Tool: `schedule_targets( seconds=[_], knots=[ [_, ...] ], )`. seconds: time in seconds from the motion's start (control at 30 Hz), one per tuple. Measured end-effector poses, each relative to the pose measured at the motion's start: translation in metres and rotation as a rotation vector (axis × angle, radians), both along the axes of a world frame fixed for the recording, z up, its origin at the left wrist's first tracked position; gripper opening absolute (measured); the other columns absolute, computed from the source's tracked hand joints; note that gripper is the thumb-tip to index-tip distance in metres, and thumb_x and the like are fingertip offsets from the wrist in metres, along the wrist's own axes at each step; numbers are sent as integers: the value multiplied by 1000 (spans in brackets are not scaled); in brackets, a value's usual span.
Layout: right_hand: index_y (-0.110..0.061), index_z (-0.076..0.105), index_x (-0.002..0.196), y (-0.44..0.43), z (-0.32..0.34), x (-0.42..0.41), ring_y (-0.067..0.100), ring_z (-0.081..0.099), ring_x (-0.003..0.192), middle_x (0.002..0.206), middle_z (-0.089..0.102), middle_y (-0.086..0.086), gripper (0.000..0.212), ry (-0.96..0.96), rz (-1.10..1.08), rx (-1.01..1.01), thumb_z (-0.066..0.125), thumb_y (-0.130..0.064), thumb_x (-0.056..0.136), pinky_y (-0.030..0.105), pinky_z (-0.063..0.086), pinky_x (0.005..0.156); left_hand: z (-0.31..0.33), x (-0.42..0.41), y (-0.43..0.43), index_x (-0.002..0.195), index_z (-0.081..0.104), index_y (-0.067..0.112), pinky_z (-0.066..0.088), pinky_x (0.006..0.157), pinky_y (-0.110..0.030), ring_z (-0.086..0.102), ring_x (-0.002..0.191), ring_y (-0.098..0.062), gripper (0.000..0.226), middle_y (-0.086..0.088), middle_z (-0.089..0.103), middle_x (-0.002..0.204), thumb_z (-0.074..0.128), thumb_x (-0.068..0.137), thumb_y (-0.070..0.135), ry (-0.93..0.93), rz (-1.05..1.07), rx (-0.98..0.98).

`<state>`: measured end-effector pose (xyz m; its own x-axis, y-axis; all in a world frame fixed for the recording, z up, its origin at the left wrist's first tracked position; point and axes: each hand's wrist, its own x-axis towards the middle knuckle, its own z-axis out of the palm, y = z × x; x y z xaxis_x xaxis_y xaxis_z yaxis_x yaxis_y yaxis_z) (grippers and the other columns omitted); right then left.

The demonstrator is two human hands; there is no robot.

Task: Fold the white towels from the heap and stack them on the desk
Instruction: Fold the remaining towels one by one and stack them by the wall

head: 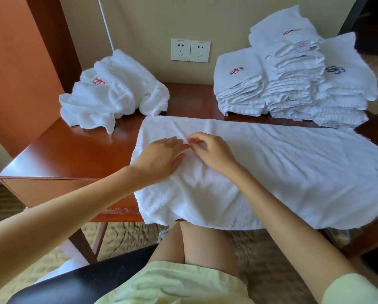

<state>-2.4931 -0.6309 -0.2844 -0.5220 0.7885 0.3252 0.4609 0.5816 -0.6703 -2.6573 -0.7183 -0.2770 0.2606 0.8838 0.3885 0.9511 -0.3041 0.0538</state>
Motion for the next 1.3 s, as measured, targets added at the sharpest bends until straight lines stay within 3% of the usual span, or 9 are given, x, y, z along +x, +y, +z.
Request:
schedule_targets(
  seconds=[0.23, 0.43, 0.5, 0.6, 0.73, 0.9, 1.13, 1.2, 1.3],
  knots=[
    [-20, 71, 108, -70, -20, 60, 3, 62, 100, 103, 70, -13, 18, 118, -32, 162, 60, -17, 94, 26, 51, 87, -44, 24, -42, 115, 70, 11, 49, 97, -45, 62, 114, -28, 28, -10, 65, 123, 53, 93, 14, 266, -407, 407],
    [-19, 71, 95, -104, -47, 82, 6, 61, 82, 89, 67, -12, 14, 263, -211, 258, 59, -23, 91, 13, 44, 72, -79, 24, -60, 142, 47, 15, 14, 116, -58, 23, 145, -31, 67, -18, 30, 154, 72, 80, 11, 436, -313, 346],
    [-24, 70, 92, -109, -60, 86, 4, 62, 80, 88, 68, -15, 9, 284, -284, 75, 64, -19, 89, 10, 42, 68, -94, 21, -67, 145, 42, 16, 5, 118, -57, 16, 146, -32, 76, -17, 24, 156, 74, 76, 9, 520, -332, 307],
    [-29, 70, 91, -108, -79, 93, -2, 63, 88, 91, 70, -16, 8, 215, -305, -343, 66, -22, 89, 16, 48, 80, -113, 14, -71, 149, 32, 17, -2, 119, -54, 4, 148, -31, 92, -14, 16, 159, 78, 70, 10, 700, -371, 240],
    [-13, 72, 101, -106, -94, 99, 13, 66, 92, 92, 73, -3, 15, 305, -338, -840, 64, -22, 91, 29, 49, 91, -118, 10, -67, 151, 28, 17, -2, 118, -53, -1, 148, -28, 91, -12, 10, 161, 74, 74, 9, 661, -263, 193],
    [-20, 67, 91, -101, -101, 105, 15, 65, 91, 88, 69, -3, 8, 486, -436, -1174, 63, -27, 91, 36, 43, 96, -128, 9, -65, 153, 22, 19, -1, 119, -51, 5, 149, -27, 87, -11, 8, 161, 67, 77, 20, 654, -243, 208],
    [-18, 65, 92, -106, -99, 98, 15, 62, 93, 93, 65, -1, 12, 430, -396, -1079, 60, -30, 93, 35, 40, 95, -130, 2, -66, 153, 23, 19, 6, 118, -51, 6, 148, -30, 86, -14, 10, 160, 64, 78, 8, 707, -327, 243],
    [-15, 64, 90, -109, -94, 94, 16, 59, 92, 96, 63, 7, 12, 377, -348, -942, 57, -23, 95, 35, 43, 95, -127, 1, -69, 149, 31, 19, 25, 115, -46, 25, 140, -29, 83, -13, 27, 153, 65, 76, 3, 638, -372, 253],
    [-17, 68, 91, -115, -91, 88, 11, 62, 93, 99, 69, 4, 10, 236, -280, -649, 61, -24, 93, 20, 46, 83, -111, -1, -68, 138, 47, 15, 53, 87, -37, 53, 101, -22, 81, -7, 56, 112, 75, 63, 0, 437, -379, 243]
  ],
)
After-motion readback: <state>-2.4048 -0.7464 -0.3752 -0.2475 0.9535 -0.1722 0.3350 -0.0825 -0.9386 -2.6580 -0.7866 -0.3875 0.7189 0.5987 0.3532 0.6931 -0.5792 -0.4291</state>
